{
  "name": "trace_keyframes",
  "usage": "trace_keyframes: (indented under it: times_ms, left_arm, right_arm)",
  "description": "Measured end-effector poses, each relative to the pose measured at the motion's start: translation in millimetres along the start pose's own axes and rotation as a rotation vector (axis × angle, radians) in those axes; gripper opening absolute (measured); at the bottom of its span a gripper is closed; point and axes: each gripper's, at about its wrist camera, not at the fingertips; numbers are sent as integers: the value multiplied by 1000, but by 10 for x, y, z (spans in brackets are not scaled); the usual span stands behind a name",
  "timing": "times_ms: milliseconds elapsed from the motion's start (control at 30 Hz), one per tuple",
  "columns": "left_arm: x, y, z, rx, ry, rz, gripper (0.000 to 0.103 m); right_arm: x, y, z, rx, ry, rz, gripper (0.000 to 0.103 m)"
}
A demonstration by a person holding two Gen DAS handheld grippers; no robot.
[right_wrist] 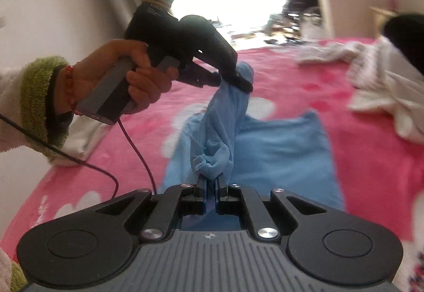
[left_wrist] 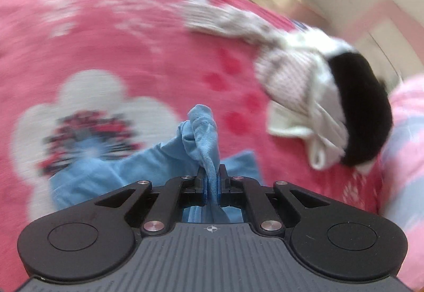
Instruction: Fold clothes
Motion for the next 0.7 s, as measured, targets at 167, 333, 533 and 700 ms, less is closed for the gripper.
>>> trace_keyframes:
  times_ms: [167, 333, 533, 700]
  left_arm:
    - [-14, -407, 343, 26, 42, 82, 4]
    - [-19, -768, 663, 60, 86, 163, 4]
    - [56, -759, 592, 85, 90, 279, 27]
    - [164, -508, -106, 198, 37, 308, 33]
  right_arm:
    - [65, -341, -197, 60, -8, 86, 6]
    - [107, -538, -292, 89, -1, 120, 6]
    - [224, -861, -289, 132, 51, 280, 6]
    - [234, -1063, -290, 94, 64, 428, 6]
Point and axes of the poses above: each gripper's, at about its wrist camera, not at the fingertips, and z roughly the way its jaws point, y to its left, x to its underside, and after that the axes turned 13 degrees about z, right-handed
